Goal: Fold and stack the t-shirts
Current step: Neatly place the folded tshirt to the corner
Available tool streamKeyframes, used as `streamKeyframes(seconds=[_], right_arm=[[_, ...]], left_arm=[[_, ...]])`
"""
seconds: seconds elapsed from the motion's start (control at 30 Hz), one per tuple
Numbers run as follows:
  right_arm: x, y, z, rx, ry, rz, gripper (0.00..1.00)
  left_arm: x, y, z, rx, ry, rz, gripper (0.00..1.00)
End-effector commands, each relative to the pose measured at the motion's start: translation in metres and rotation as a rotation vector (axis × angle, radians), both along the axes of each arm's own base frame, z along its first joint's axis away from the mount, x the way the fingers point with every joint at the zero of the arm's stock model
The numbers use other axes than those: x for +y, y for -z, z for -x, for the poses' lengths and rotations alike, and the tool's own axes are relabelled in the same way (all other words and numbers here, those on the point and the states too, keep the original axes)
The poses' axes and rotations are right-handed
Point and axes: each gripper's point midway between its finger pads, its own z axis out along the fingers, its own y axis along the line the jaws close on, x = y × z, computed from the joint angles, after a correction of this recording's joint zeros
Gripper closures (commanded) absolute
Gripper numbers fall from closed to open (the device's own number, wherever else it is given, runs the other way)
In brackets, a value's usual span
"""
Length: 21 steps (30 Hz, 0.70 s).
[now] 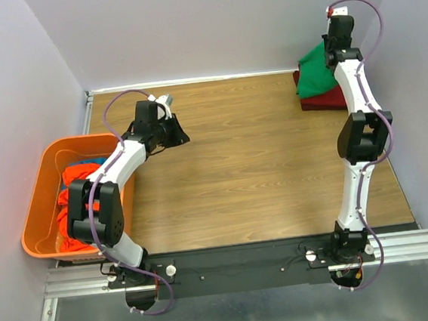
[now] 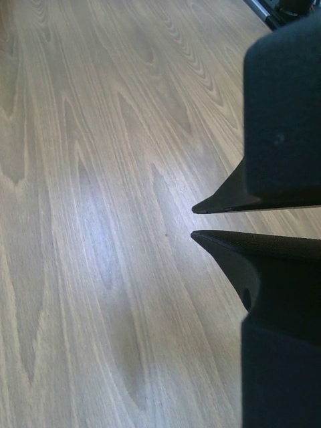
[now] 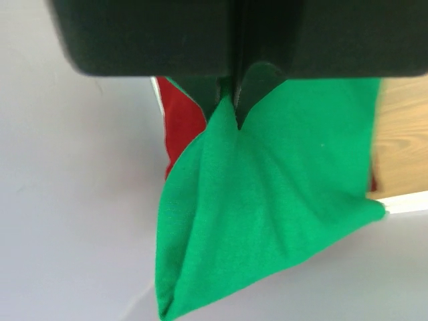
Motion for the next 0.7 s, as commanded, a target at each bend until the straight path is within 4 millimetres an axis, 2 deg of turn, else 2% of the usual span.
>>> streamKeyframes(seconds=[0.0,0.07,0.13,0.2,0.3,0.33,0.37,0.43,0.67], right_arm=[[-0.035,0.048,-0.014,0.024,0.062,-0.027,0.42],[-0.045,0.06,-0.016,0.023,0.09,-0.046,0.15],[-0.049,0.065,-0.016,0.024,0.114,-0.047,0.01],[-0.043,0.063,-0.017,0.007,0.098,-0.085,0.0],[-0.034,0.047,-0.015,-0.032,0.083,-0.142,0.0],[-0.031,0.049,-0.013,-0.029,0.082,-0.157,0.0],[-0.028,0.036,-0.01,-0.052,0.081,-0.169,0.0],[-0.02,0.031,-0.006,-0.064,0.07,-0.212,0.0],[0.035,0.023,0.024,-0.067,0.031,-0.355,0.0]], left_arm=[[-0.003,0.005,0.001,0.007,0.026,0.021,0.77],[-0.003,0.006,0.001,0.009,0.027,0.023,0.77],[-0.004,0.006,0.001,0.01,0.029,0.024,0.77],[-0.004,0.006,0.001,0.009,0.028,0.026,0.77],[-0.005,0.005,0.001,0.007,0.029,0.031,0.77],[-0.005,0.004,0.001,0.006,0.03,0.034,0.77],[-0.005,0.003,0.001,0.004,0.031,0.035,0.77],[-0.005,0.001,0.001,-0.004,0.03,0.034,0.77],[-0.003,-0.01,0.0,-0.03,0.019,0.038,0.77]])
